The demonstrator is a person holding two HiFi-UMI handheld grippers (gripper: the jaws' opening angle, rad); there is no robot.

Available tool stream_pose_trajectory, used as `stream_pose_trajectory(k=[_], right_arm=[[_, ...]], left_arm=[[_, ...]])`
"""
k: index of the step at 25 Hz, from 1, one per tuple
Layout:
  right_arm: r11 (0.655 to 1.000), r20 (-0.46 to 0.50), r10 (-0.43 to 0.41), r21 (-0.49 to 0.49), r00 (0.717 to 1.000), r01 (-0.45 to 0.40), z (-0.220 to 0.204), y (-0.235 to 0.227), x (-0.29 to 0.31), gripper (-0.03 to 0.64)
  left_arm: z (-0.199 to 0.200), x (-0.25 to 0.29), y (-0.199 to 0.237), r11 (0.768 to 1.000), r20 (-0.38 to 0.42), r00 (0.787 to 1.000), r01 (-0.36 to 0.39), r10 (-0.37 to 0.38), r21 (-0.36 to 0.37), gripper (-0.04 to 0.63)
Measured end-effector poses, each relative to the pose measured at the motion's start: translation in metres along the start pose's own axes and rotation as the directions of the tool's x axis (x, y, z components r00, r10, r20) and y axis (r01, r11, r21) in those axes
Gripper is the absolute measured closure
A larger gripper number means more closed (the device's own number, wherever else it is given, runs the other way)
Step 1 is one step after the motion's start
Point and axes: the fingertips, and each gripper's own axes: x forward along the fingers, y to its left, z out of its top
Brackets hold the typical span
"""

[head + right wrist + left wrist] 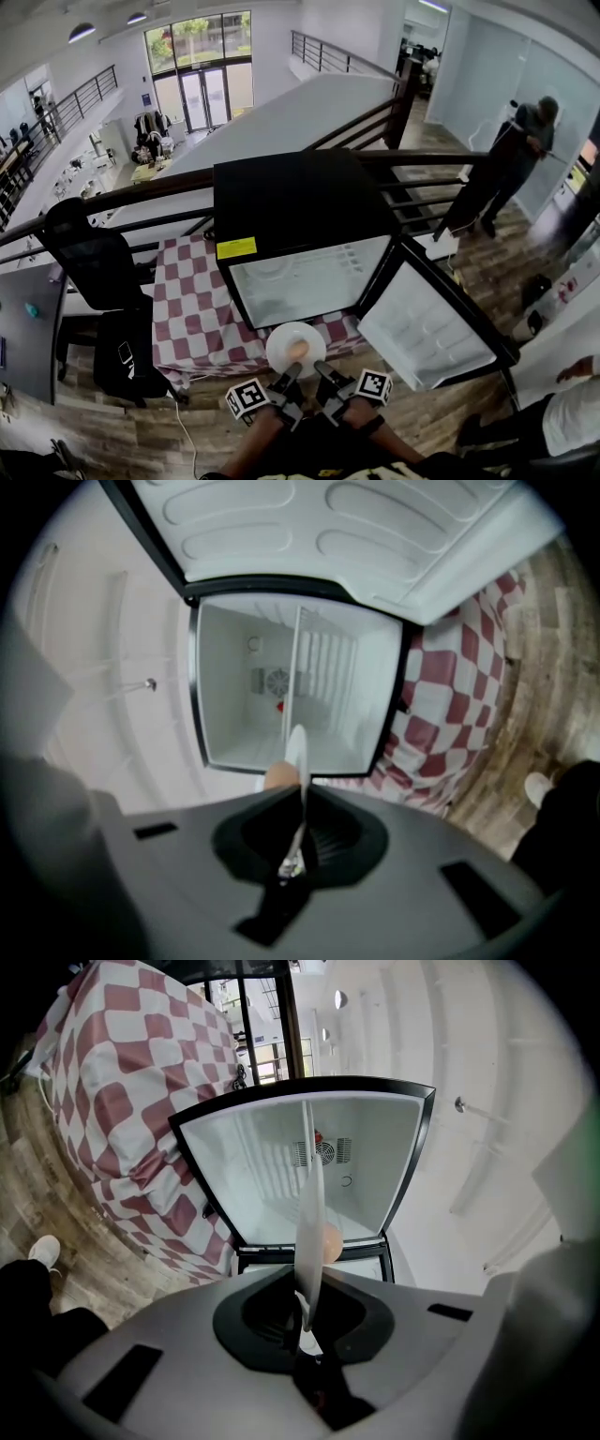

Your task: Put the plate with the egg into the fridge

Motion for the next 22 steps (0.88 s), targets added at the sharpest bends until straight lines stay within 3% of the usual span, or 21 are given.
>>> stream_pose_trajectory(k=[7, 12, 17, 22], right_arm=[[1.0, 0.066, -0.016, 0.007, 0.998, 0.016, 0.014, -0.01, 0.003, 0.585], [0.998, 0.078, -0.034, 0.047, 0.996, 0.03, 0.025, -0.028, 0.012, 0.584], [0.997, 0.033, -0.071, -0.024, 0.997, 0.072, 0.044, -0.038, 0.033, 0.584], [0.995, -0.006, -0.103, -0.012, 0.995, 0.103, 0.054, -0.058, 0.048, 0.584]], left_arm=[[0.004, 0.02, 0.004, 0.999, -0.081, 0.996, 0.025, -0.022, 0.033, 0.552], [0.01, 0.033, 0.023, 0.999, -0.088, 0.996, -0.014, 0.018, 0.045, 0.552], [0.026, 0.054, 0.043, 0.997, -0.08, 0.995, -0.052, 0.057, 0.057, 0.552], [0.033, 0.067, 0.067, 0.99, -0.079, 0.987, -0.134, 0.138, 0.045, 0.552]])
